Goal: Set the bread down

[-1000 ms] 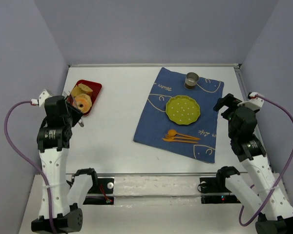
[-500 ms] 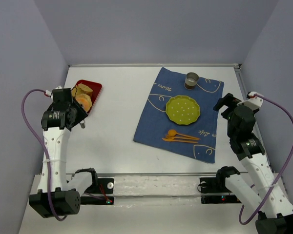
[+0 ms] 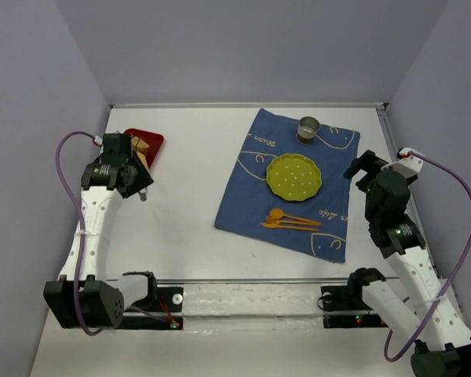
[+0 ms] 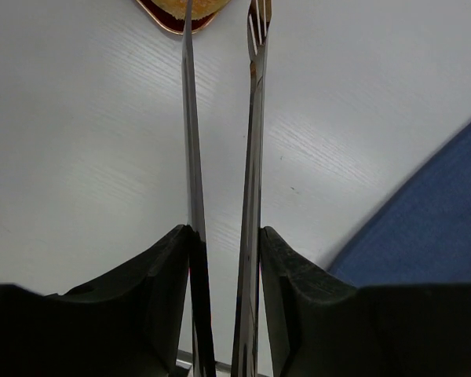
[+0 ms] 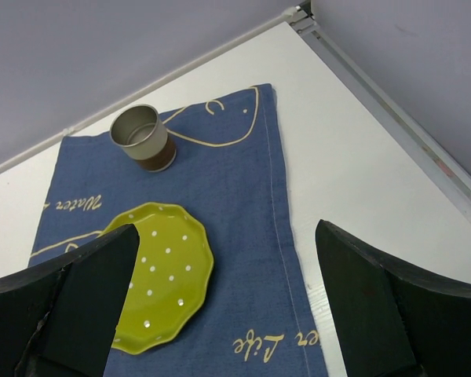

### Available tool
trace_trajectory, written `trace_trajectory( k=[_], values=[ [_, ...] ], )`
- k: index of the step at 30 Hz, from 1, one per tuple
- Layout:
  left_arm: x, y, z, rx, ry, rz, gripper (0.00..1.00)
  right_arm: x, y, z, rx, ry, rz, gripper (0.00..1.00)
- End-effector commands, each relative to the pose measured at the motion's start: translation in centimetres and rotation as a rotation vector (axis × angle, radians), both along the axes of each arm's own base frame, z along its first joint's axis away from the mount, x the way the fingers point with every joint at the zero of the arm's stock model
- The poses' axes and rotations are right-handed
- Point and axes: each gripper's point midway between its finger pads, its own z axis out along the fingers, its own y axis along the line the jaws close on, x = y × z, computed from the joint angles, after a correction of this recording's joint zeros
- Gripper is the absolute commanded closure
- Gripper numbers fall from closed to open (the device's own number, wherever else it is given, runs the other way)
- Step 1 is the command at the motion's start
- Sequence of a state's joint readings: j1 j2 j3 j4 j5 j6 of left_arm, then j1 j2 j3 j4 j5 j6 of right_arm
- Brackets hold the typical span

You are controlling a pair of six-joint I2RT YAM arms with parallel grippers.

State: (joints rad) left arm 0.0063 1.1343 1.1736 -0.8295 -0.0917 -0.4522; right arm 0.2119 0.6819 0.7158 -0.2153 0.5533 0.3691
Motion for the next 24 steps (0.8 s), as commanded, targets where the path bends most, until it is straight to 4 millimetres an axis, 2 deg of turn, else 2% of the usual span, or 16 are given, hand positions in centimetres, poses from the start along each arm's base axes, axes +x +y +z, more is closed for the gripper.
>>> trace_trajectory(
  k=[1, 5, 15, 21, 24],
  values=[
    [1.7, -0.8, 1.7, 0.028, -0.052, -0.022, 0.52, 0.2, -0.4, 1.4, -0.005, -0.061, -0.031, 0.0],
    [1.4, 0.4, 1.4, 0.079, -0.011, 0.055, 0.53, 0.1, -0.6, 1.4, -0.008, -0.061, -0.039, 0.0],
    [1.5, 1.3, 1.8, 0.115, -0.012, 0.096, 0.52, 0.0, -0.9, 1.2, -0.002, -0.064, -0.062, 0.0],
    [2.1, 0.4, 1.1, 0.113, 0.018, 0.043, 0.49, 0.0, -1.0, 1.2, -0.003, -0.064, -0.063, 0.0],
    [2.5, -0.9, 1.2, 0.076, 0.007, -0.019, 0.48, 0.0, -1.0, 1.1, -0.003, -0.063, -0.063, 0.0]
  ],
)
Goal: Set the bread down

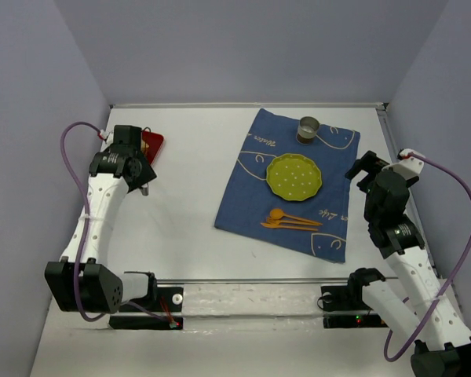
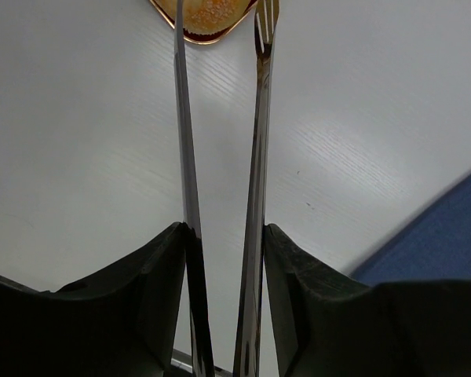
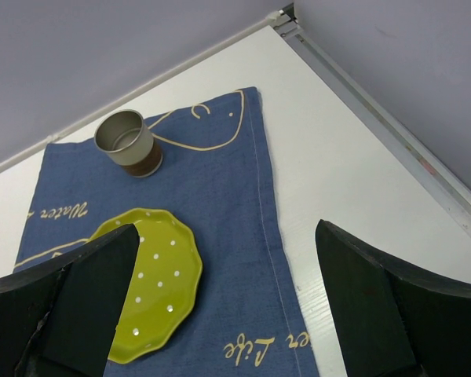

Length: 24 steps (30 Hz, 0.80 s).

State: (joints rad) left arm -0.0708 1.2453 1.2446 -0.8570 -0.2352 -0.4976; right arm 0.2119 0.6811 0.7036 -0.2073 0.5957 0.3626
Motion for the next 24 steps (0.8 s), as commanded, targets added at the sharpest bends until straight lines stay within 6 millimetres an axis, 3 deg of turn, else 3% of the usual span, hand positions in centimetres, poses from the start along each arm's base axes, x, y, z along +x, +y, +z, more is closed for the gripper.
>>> trace_trajectory(
  k=[1, 24],
  values=[
    [1.0, -1.1, 1.7, -0.015, -0.046, -0.065, 0.47, 0.2, -0.2, 1.4, 0.009, -0.066, -0.024, 0.0],
    [1.1, 0.8, 0.1, 0.081, 0.043, 0.017, 0.46, -0.2, -0.8, 1.5, 0.005, -0.076, -0.052, 0.0]
  ],
)
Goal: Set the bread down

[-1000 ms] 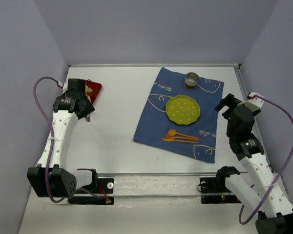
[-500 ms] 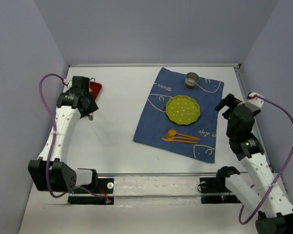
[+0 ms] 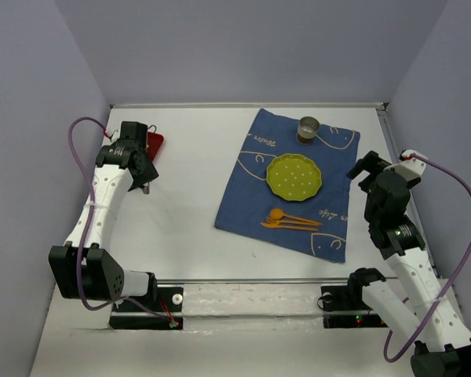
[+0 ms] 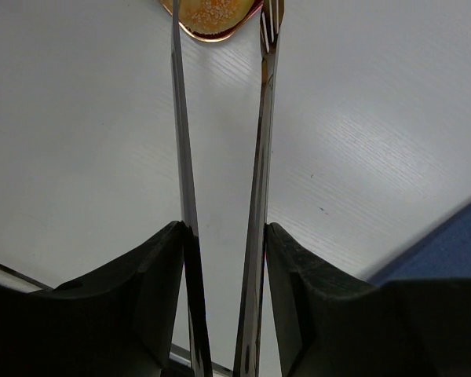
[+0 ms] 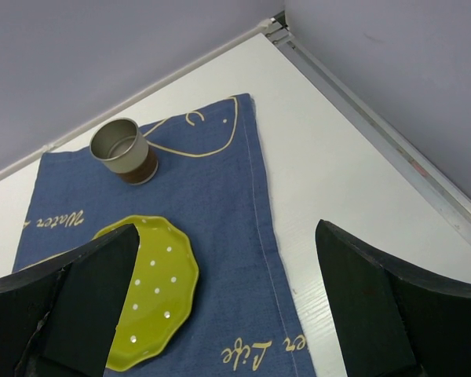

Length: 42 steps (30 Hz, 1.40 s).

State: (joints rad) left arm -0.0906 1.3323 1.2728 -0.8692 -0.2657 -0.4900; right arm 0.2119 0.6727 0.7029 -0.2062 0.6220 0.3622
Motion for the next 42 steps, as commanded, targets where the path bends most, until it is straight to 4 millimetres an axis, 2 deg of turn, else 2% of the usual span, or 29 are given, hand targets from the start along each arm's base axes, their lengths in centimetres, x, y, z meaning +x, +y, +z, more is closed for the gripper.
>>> trace_trajectory(
  k=[1, 7, 11, 14, 15, 19, 20, 31, 34, 36, 37, 38, 39, 40, 41, 42],
  values=[
    [0.2, 1.0, 1.5, 0.051, -0.025, 0.03, 0.46, 0.1, -0.3, 1.2, 0.005, -0.065, -0.028, 0.0],
    [0.7, 1.0, 0.6, 0.056, -0.002, 0.035, 0.47, -0.3, -0.6, 1.6, 0.01, -0.083, -0.037, 0.0],
    [1.0, 0.9, 0.8, 0.051, -0.008, 0.034, 0.52, -0.8, -0.8, 1.9, 0.015, -0.101, -0.045, 0.0],
    [1.2, 0.7, 1.2, 0.042, -0.023, 0.032, 0.64, -0.9, -0.8, 2.0, 0.018, -0.112, -0.045, 0.0],
    [1.2, 0.6, 1.4, 0.036, -0.025, 0.029, 0.73, -1.0, -0.8, 2.1, 0.017, -0.114, -0.045, 0.0],
    [1.0, 0.2, 2.3, 0.014, -0.051, 0.011, 0.93, -1.0, -0.8, 2.1, 0.018, -0.116, -0.044, 0.0],
    [1.0, 0.1, 2.7, 0.01, -0.062, 0.009, 0.94, -1.0, -0.8, 2.1, 0.019, -0.118, -0.044, 0.0],
    [-0.1, -1.0, 7.7, -0.043, -0.22, -0.022, 0.94, -1.3, -0.7, 2.3, 0.024, -0.132, -0.032, 0.0],
    [0.4, -2.3, 8.7, -0.075, -0.255, -0.065, 0.94, -1.3, -0.7, 2.5, 0.027, -0.137, -0.032, 0.0],
    [0.9, -4.3, 9.6, -0.1, -0.277, -0.11, 0.94, -1.4, -0.7, 2.5, 0.027, -0.139, -0.03, 0.0],
    [0.9, -6.4, 9.7, -0.12, -0.28, -0.167, 0.94, -1.4, -0.7, 2.5, 0.028, -0.138, -0.03, 0.0],
    [1.4, -6.7, 10.1, -0.134, -0.295, -0.164, 0.94, -1.4, -0.7, 2.5, 0.028, -0.138, -0.03, 0.0],
    [1.8, -9.6, 10.7, -0.174, -0.321, -0.234, 0.94, -1.3, -0.6, 2.5, 0.027, -0.137, -0.027, 0.0],
    [1.9, -11.2, 10.9, -0.19, -0.334, -0.269, 0.94, -1.3, -0.6, 2.4, 0.027, -0.136, -0.024, 0.0],
    [1.6, -13.9, 11.5, -0.211, -0.349, -0.338, 0.94, -1.3, -0.5, 2.5, 0.028, -0.137, -0.022, 0.0],
    [1.7, -15.4, 11.7, -0.224, -0.357, -0.372, 0.94, -1.3, -0.5, 2.5, 0.029, -0.138, -0.021, 0.0]
  ],
)
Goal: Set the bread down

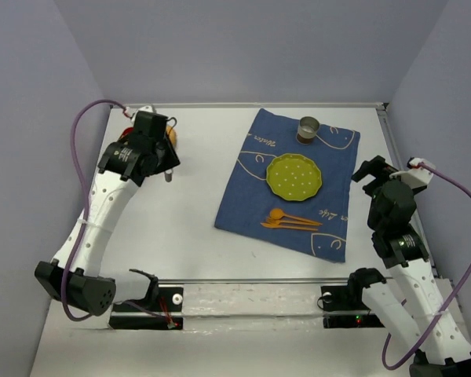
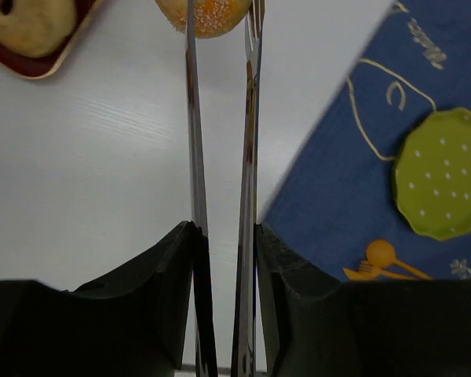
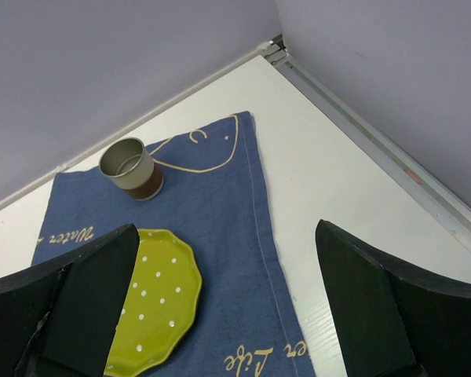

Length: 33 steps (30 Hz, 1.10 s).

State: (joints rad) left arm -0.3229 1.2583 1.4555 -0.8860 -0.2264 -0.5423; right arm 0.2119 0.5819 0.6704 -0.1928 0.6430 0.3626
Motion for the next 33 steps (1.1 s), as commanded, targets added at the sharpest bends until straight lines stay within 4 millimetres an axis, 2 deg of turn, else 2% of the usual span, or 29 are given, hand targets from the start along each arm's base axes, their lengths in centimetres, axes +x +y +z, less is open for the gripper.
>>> trace_trajectory(
  k=[1, 2, 3, 4, 5, 6, 8, 9, 10, 11, 12, 13, 20, 22, 24, 25, 26, 27, 28, 29, 33],
  values=[
    [1.6, -9.0, 2.9, -0.109, -0.114, -0.197, 0.94, 0.1, 0.1, 1.5, 0.019, -0.072, 0.0, 0.0],
    [1.7, -10.5, 3.1, -0.115, -0.12, -0.23, 0.94, 0.2, 0.2, 1.5, 0.017, -0.07, 0.003, 0.0],
    [1.1, -13.3, 3.6, -0.127, -0.13, -0.303, 0.94, 0.1, 0.2, 1.6, 0.021, -0.076, 0.007, 0.0],
    [1.7, -15.3, 2.6, -0.121, -0.113, -0.344, 0.94, 0.0, 0.3, 1.7, 0.021, -0.078, 0.011, 0.0],
    [1.6, -17.1, 3.3, -0.126, -0.128, -0.392, 0.94, 0.0, 0.3, 1.6, 0.02, -0.077, 0.015, 0.0],
    [1.3, -20.0, 1.7, -0.104, -0.093, -0.457, 0.94, -0.2, 0.3, 1.8, 0.021, -0.086, 0.014, 0.0],
    [0.9, -23.0, 1.2, -0.084, -0.075, -0.532, 0.94, -0.4, 0.2, 1.9, 0.022, -0.092, 0.011, 0.0],
    [1.1, -24.6, 2.6, -0.081, -0.106, -0.576, 0.94, -0.5, 0.1, 1.9, 0.023, -0.097, 0.011, 0.0],
    [1.3, -25.8, 0.4, -0.031, -0.048, -0.601, 0.94, -0.7, 0.1, 2.0, 0.025, -0.101, 0.009, 0.0],
    [0.8, -27.2, 0.2, -0.015, -0.043, -0.634, 0.94, -0.8, 0.1, 2.1, 0.029, -0.112, 0.011, 0.0],
    [0.9, -27.7, 1.1, 0.003, -0.055, -0.642, 0.94, -0.9, 0.1, 2.2, 0.028, -0.114, 0.011, 0.0],
    [1.1, -28.6, -0.3, 0.028, -0.023, -0.656, 0.94, -1.0, 0.0, 2.3, 0.028, -0.118, 0.009, 0.0],
    [-0.7, -31.6, -1.4, 0.034, 0.004, -0.764, 0.94, -1.5, -0.1, 2.5, 0.036, -0.136, 0.009, 0.0],
    [-1.9, -32.4, -2.9, 0.045, 0.047, -0.817, 0.94, -1.4, -0.1, 2.5, 0.036, -0.136, 0.009, 0.0],
    [-2.3, -32.9, -3.5, 0.053, 0.078, -0.842, 0.94, -1.4, 0.0, 2.4, 0.038, -0.135, 0.013, 0.0],
    [-2.7, -33.0, -4.9, 0.086, 0.117, -0.848, 0.94, -1.4, 0.1, 2.4, 0.039, -0.134, 0.015, 0.0],
    [-2.8, -33.0, -5.3, 0.102, 0.124, -0.846, 0.93, -1.3, 0.1, 2.4, 0.039, -0.134, 0.015, 0.0],
    [-2.7, -33.1, -5.3, 0.116, 0.121, -0.842, 0.89, -1.3, 0.1, 2.3, 0.04, -0.131, 0.015, 0.0],
    [-3.1, -33.4, -5.8, 0.123, 0.134, -0.858, 0.81, -1.3, 0.1, 2.3, 0.037, -0.13, 0.015, 0.0],
    [-3.3, -33.6, -6.0, 0.122, 0.138, -0.869, 0.78, -1.3, 0.1, 2.3, 0.039, -0.131, 0.015, 0.0],
    [-3.1, -33.5, -5.3, 0.127, 0.119, -0.861, 0.61, -1.3, 0.1, 2.3, 0.04, -0.131, 0.015, 0.0]
  ],
)
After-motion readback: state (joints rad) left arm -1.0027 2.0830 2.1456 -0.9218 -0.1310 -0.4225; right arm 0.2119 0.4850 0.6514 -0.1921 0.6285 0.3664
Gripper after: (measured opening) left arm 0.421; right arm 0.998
